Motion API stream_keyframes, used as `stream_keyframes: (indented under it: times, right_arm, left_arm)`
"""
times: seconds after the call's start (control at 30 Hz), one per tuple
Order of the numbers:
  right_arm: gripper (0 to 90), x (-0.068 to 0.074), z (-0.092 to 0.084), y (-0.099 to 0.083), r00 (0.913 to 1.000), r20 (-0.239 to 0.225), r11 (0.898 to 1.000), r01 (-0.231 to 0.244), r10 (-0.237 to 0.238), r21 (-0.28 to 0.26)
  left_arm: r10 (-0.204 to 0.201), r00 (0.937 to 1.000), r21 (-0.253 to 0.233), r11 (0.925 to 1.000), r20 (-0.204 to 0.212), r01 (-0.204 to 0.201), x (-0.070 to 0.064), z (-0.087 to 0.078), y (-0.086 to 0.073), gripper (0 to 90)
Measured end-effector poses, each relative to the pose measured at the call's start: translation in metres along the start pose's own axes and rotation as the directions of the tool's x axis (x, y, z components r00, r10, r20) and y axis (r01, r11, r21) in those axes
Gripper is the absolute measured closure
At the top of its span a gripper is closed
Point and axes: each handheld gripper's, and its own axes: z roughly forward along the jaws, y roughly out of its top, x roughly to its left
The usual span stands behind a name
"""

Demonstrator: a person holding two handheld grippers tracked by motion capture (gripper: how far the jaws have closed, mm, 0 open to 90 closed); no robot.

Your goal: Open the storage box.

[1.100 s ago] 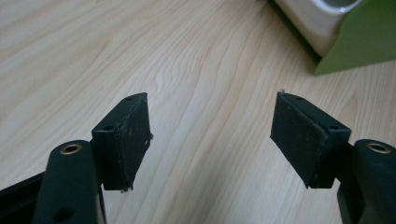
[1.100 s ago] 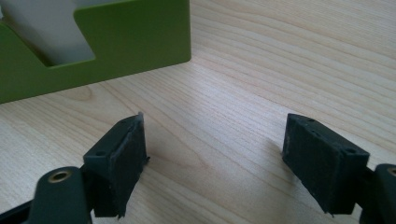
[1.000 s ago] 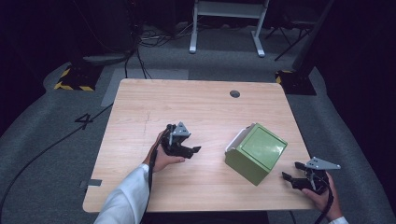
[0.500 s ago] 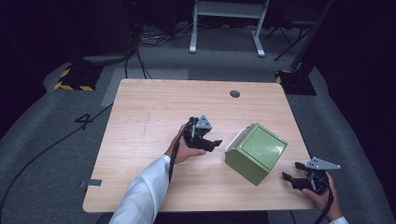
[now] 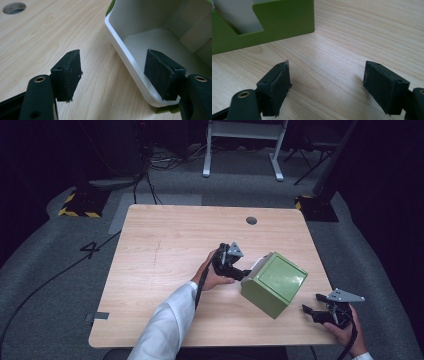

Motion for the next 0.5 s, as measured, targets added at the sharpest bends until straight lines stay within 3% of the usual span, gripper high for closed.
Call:
stream_keyframes:
  times: [0.27,0.4,0.5]
  right_arm:
    - [21.8,0.0,0.0,0.0,1.0,0.0,1.0,0.0,0.0,-0.001]
    - [21.8,0.0,0.0,0.0,1.0,0.001,1.0,0.001,-0.001,-0.001]
    - [21.8,0.0,0.0,0.0,1.0,0.0,1.0,0.0,0.0,-0.001]
  left_arm:
    - [0.009,0.9991,0.03,0.9995,0.041,-0.01,-0.002,0.012,-0.002,34.5]
    - [0.036,0.9962,0.039,0.9985,0.079,-0.039,-0.004,0.013,-0.002,48.7]
    - [0.028,0.9962,0.039,0.9988,0.083,-0.031,-0.002,0.011,-0.003,54.5]
